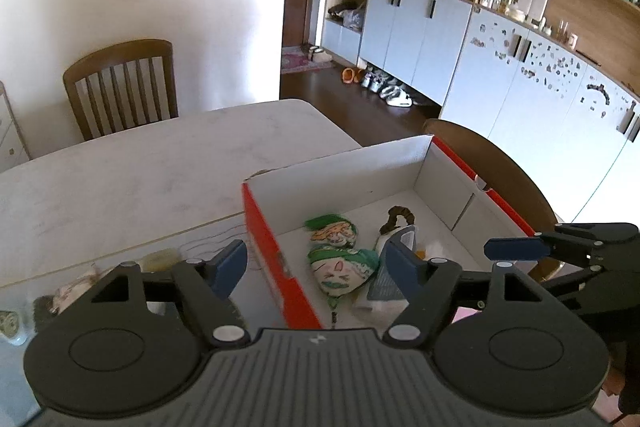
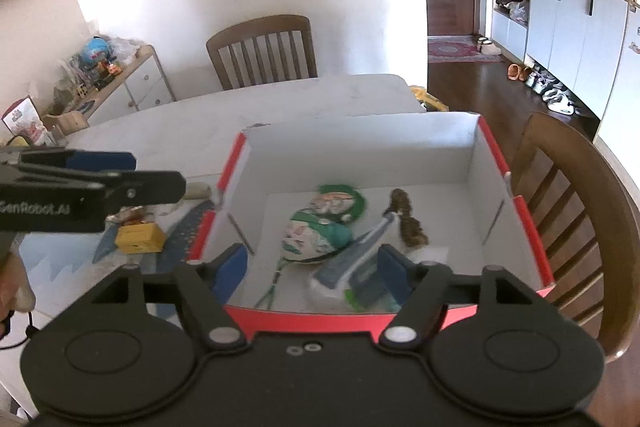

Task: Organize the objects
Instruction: 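Lift both tools out of the box and move back over the table, then move the left tool to the white tape dispenser while the right tool approaches the yellow box, then grasp the white tape dispenser with the left tool while the right tool grasps the yellow box, then carry the tape dispenser and yellow box over the shoebox and lower them inside, then open both tools to release the dispenser and yellow box into the box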

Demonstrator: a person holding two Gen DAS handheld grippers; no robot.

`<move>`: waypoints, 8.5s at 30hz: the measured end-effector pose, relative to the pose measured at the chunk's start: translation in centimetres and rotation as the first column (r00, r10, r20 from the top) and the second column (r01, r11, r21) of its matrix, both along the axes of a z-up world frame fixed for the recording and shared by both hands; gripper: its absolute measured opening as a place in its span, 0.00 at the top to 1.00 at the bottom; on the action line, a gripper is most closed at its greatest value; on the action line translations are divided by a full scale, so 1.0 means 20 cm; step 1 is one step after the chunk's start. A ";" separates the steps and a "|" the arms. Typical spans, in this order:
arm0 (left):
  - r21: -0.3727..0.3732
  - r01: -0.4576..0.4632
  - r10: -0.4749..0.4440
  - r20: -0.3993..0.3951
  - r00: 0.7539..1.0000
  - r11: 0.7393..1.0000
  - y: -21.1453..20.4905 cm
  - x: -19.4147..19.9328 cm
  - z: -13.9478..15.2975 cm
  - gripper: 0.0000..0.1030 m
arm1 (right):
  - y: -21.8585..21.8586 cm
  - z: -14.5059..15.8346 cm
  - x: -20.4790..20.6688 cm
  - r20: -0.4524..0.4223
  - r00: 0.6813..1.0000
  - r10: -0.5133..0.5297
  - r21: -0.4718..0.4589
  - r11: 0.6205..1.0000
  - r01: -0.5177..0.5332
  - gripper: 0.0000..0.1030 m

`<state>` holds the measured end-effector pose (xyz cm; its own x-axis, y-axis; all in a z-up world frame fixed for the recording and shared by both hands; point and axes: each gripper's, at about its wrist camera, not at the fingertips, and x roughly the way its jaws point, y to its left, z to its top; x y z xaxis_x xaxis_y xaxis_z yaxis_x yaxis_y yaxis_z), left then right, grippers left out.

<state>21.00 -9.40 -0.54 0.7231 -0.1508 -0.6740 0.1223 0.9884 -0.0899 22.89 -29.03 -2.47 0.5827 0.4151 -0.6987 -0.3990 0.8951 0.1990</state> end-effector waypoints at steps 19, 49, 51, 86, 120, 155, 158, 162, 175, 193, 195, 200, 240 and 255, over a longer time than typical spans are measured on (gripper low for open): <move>-0.028 -0.075 0.076 0.045 0.996 0.997 0.44 -0.31 0.02 0.04 | 0.41 0.08 -0.19 0.037 0.999 0.007 0.074 0.997 -0.010 0.06; -0.043 -0.302 0.303 0.011 0.953 0.952 1.30 -0.43 -0.29 0.00 | 1.12 -0.06 -0.19 -0.031 0.994 0.109 -0.019 0.994 -0.110 0.06; -0.032 -0.324 0.324 0.012 0.946 0.946 1.36 -0.42 -0.32 0.00 | 1.15 -0.09 -0.18 -0.039 0.992 0.119 -0.031 0.992 -0.120 0.06; 0.115 -0.700 0.707 -0.198 0.679 0.705 1.80 0.09 -0.80 0.00 | 1.53 -0.46 0.10 -0.145 0.971 0.188 -0.171 0.962 -0.212 0.07; 0.129 -0.564 0.579 -0.175 0.797 0.816 1.77 -0.12 -0.77 0.49 | 1.59 -0.57 0.18 -0.180 0.960 0.213 -0.214 0.944 -0.249 0.31; 0.078 -0.377 0.385 -0.153 0.910 0.923 1.16 -0.39 -0.34 0.49 | 1.09 -0.09 -0.13 -0.095 0.979 0.183 -0.065 0.980 -0.189 0.31; 0.069 -0.340 0.346 -0.139 0.928 0.938 1.05 -0.37 -0.28 0.49 | 1.01 -0.04 -0.14 -0.071 0.984 0.165 -0.059 0.984 -0.169 0.31; 0.063 -0.287 0.292 -0.117 0.949 0.956 0.90 -0.33 -0.21 0.49 | 0.88 0.01 -0.14 -0.040 0.989 0.139 -0.045 0.989 -0.141 0.31; 0.062 -0.145 0.150 -0.087 0.985 0.987 0.38 -0.18 -0.15 0.49 | 0.43 0.04 -0.09 0.014 0.999 0.045 -0.052 0.998 -0.044 0.31; 0.050 0.004 0.001 -0.100 0.995 0.999 -0.15 0.23 -0.17 0.49 | -0.11 -0.09 0.15 0.009 0.999 -0.045 -0.105 0.993 0.046 0.31; 0.064 0.011 -0.004 -0.108 0.994 0.998 -0.19 0.30 -0.19 0.49 | -0.14 -0.12 0.19 0.001 0.999 -0.048 -0.123 0.991 0.048 0.31; 0.111 0.036 -0.024 -0.110 0.994 0.993 -0.28 0.44 -0.23 0.49 | -0.15 -0.20 0.26 -0.023 1.000 -0.013 -0.146 0.989 0.010 0.31; 0.087 0.160 -0.123 -0.335 0.934 0.983 -0.49 0.79 -0.59 0.48 | -0.14 -0.37 0.38 -0.162 0.983 0.091 -0.122 0.986 -0.112 0.22; 0.101 0.095 -0.073 -0.204 0.976 0.990 -0.45 0.54 -0.35 0.34 | -0.22 -0.22 0.26 -0.085 0.994 0.072 -0.040 0.996 -0.076 0.19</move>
